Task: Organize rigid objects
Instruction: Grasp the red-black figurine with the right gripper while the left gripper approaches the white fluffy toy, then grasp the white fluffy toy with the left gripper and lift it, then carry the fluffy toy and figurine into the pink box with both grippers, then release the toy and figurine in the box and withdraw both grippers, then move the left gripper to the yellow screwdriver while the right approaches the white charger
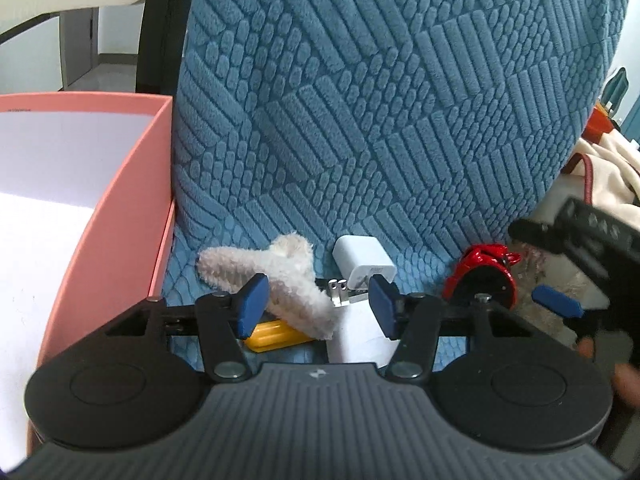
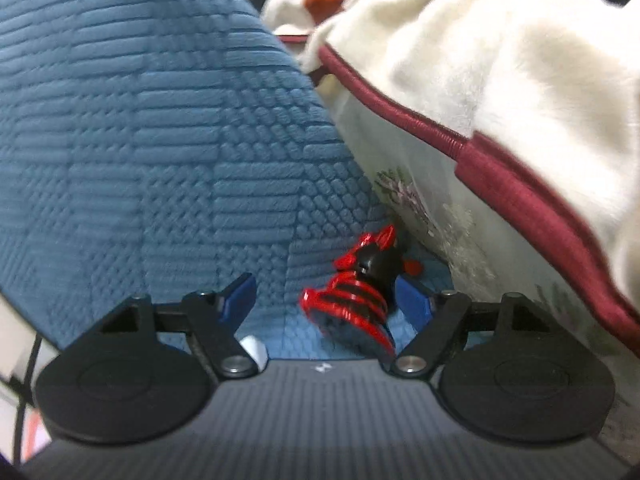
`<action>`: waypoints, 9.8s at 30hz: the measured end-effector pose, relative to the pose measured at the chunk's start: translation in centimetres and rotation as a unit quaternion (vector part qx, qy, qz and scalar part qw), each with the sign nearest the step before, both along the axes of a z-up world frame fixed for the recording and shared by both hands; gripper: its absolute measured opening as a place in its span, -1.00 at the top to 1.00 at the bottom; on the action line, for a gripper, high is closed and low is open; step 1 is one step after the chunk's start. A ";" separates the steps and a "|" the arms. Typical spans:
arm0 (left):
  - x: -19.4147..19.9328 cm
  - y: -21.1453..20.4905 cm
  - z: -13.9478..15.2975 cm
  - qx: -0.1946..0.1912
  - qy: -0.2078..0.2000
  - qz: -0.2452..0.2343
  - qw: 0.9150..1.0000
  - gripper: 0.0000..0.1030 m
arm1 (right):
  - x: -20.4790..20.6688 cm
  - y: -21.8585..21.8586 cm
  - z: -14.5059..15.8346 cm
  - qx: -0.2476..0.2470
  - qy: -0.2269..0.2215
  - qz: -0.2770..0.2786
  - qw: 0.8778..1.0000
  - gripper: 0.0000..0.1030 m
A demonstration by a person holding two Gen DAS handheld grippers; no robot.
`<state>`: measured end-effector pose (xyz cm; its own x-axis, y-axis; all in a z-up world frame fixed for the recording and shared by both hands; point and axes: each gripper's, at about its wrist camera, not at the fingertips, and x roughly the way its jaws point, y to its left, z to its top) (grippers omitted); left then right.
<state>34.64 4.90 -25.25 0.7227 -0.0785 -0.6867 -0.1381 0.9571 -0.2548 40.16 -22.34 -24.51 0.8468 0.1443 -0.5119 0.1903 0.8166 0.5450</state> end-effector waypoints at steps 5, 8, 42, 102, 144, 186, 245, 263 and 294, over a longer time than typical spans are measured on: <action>0.3 -0.2 -0.5 -0.002 0.016 0.014 1.000 -0.05 | 3.3 -0.7 -1.2 0.020 0.046 -0.018 0.999 -0.55; 0.4 0.0 -0.7 0.002 0.024 0.026 0.999 0.07 | 4.7 -0.8 -2.0 0.014 0.074 -0.026 0.997 -0.56; -1.5 0.4 -1.6 -0.027 0.057 0.017 0.998 0.73 | 0.4 4.6 1.5 -0.133 0.056 0.087 0.986 -0.18; -13.2 -4.0 0.4 -0.030 0.098 -0.038 0.994 -0.24 | -15.7 2.9 1.5 -0.140 0.093 0.130 0.977 -0.15; -15.4 -2.2 6.4 -0.050 0.046 -0.065 0.996 -0.07 | -19.5 4.6 6.7 -0.187 0.033 0.210 0.959 -0.16; -27.6 14.2 18.6 -0.068 -0.029 0.043 0.996 -0.07 | -28.4 19.8 15.4 -0.188 -0.058 0.369 0.908 -0.16; -23.1 21.5 15.4 -0.035 -0.002 0.099 0.994 -0.30 | -22.1 27.1 11.8 -0.214 -0.010 0.415 0.884 -0.18; -26.0 12.6 17.5 -0.019 -0.046 0.057 0.997 -0.30 | -25.8 18.9 13.5 -0.219 -0.035 0.362 0.905 -0.18; -25.7 -0.2 15.3 -0.035 -0.044 -0.037 0.998 -0.30 | -29.8 4.7 11.7 -0.225 -0.031 0.263 0.938 -0.19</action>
